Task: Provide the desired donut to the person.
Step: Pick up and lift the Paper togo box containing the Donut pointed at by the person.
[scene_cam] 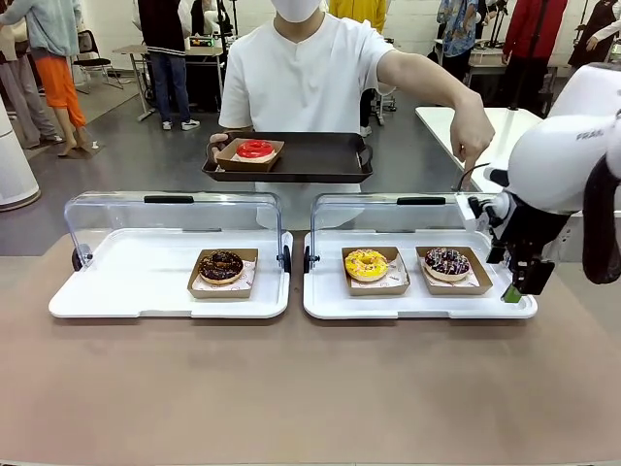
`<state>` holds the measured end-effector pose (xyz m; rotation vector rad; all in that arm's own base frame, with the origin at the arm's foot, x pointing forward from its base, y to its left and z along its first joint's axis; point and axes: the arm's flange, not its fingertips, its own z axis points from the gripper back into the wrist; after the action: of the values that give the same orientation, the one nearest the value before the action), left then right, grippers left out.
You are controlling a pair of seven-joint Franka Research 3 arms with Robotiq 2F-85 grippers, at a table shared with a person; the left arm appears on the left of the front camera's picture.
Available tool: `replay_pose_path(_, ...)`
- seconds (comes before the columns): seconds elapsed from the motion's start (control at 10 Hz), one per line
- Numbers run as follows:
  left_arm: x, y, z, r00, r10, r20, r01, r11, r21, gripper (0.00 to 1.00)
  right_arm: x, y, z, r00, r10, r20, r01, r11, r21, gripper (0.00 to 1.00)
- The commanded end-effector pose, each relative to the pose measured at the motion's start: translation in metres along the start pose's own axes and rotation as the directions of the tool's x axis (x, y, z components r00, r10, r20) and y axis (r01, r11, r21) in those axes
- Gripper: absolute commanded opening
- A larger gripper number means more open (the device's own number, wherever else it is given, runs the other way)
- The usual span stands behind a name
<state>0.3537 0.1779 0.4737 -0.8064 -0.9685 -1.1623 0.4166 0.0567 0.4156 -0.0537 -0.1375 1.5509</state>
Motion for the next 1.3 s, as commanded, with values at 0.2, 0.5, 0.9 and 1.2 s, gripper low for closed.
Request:
replay_pose_path(0.2,0.000,-0.001,0.000,1.000,-0.007,0.018,0.007,1.000,0.002,1.00,0.005,-0.028,-0.043,0.999,0.026,-0.031,-0.025,0.999,0.030,1.00)
replay_pose_path(0.5,0.000,-0.001,0.000,1.000,-0.007,0.018,0.007,1.000,0.002,1.00,0.007,-0.041,-0.058,0.999,0.012,-0.045,-0.009,0.998,0.054,1.00)
replay_pose_path(0.9,0.000,-0.001,0.000,1.000,-0.007,0.018,0.007,1.000,0.002,1.00,0.007,-0.036,-0.061,1.000,0.018,-0.026,-0.017,0.998,0.065,1.00)
replay_pose_path(1.2,0.000,-0.001,0.000,1.000,-0.007,0.018,0.007,1.000,0.002,1.00,0.010,-0.037,-0.058,0.999,-0.011,-0.039,0.013,0.998,0.053,1.00)
